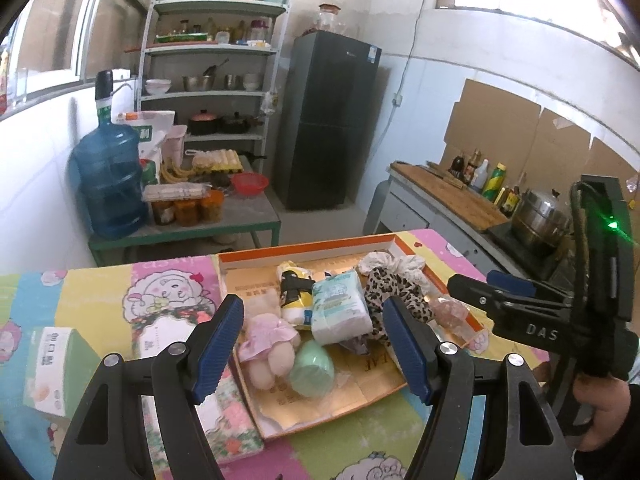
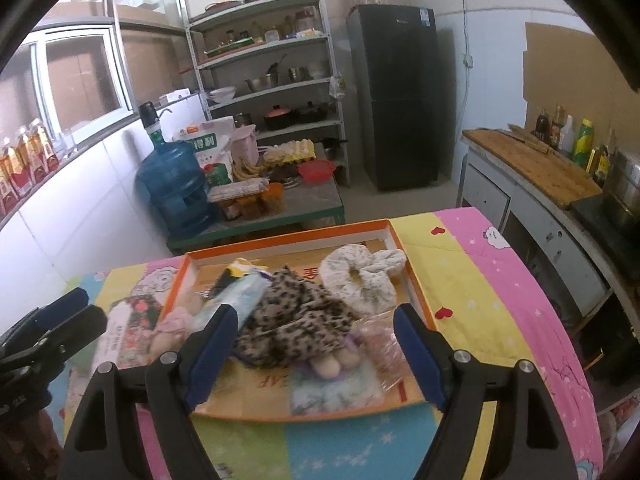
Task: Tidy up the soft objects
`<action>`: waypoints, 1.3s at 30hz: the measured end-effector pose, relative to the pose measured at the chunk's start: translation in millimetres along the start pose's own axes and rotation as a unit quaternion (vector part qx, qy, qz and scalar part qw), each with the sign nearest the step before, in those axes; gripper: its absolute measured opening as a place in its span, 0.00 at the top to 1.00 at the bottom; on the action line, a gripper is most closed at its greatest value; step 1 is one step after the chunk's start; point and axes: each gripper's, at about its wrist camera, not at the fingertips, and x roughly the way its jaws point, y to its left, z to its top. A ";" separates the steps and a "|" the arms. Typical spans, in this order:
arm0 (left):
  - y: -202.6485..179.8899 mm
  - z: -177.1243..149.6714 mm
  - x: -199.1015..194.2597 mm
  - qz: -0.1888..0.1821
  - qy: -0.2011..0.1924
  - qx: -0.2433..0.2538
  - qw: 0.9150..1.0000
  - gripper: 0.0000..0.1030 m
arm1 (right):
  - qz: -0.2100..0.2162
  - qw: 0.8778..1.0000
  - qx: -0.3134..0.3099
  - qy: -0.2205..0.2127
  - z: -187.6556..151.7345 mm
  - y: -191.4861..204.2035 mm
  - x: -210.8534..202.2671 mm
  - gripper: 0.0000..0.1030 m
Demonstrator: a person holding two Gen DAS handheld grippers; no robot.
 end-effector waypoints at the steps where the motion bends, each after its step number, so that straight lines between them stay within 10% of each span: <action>1: 2.4 -2.0 -6.1 0.001 -0.002 0.001 1.000 0.29 | 0.000 1.000 -0.001 -0.001 -1.3 4.5 -4.7 0.22; 39: 96.3 -47.9 -240.7 0.118 -0.044 -0.025 0.992 0.29 | -0.060 0.996 -0.002 -0.067 -77.6 201.9 -183.3 0.22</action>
